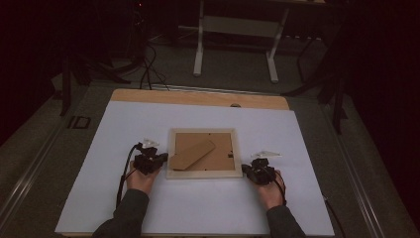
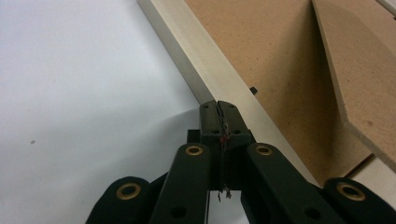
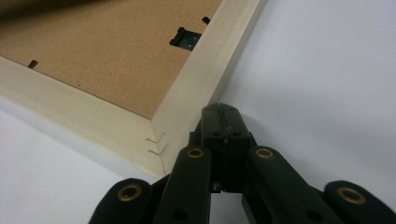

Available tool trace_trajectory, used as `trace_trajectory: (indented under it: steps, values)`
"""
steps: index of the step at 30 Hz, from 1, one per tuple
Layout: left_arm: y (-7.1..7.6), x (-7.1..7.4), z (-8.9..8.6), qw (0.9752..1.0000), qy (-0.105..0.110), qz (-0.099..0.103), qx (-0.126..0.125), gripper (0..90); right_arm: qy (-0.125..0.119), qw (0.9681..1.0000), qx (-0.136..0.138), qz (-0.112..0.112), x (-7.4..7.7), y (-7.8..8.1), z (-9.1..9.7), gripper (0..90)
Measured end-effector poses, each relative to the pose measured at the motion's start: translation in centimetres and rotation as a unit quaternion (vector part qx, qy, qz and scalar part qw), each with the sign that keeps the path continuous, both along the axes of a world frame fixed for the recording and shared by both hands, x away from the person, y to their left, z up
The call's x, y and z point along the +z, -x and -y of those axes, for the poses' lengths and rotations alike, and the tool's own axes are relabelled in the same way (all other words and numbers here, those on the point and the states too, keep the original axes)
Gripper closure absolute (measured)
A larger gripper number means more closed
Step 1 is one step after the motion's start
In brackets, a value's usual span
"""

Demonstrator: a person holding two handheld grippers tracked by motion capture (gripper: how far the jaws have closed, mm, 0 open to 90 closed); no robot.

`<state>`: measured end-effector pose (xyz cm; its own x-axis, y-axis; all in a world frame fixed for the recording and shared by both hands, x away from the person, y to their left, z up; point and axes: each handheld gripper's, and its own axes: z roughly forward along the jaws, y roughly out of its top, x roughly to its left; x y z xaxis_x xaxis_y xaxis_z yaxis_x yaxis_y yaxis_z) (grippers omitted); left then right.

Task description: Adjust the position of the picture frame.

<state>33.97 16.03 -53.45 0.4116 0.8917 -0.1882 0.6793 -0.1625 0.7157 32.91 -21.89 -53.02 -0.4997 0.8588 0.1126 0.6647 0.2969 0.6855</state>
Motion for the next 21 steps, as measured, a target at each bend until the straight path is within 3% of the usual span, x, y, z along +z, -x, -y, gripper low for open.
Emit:
trace_trajectory:
  steps: [10, 15, 21]
  values:
    - [-0.65, -0.06, -0.01, 0.9999, 0.007, -0.002, 0.011, 90.0, -0.008, 0.9999, -0.011, -0.001, -0.07, -0.04, -0.26, 90.0]
    - [-0.54, -0.10, 0.08, 0.9999, 0.000, -0.005, 0.014, 90.0, -0.012, 0.9998, -0.012, -0.002, -0.11, -0.08, -0.21, 90.0]
    - [0.04, -0.35, -0.30, 0.9999, -0.002, -0.011, 0.003, 90.0, -0.016, 0.9998, -0.007, 0.000, -0.19, -0.20, -0.18, 90.0]
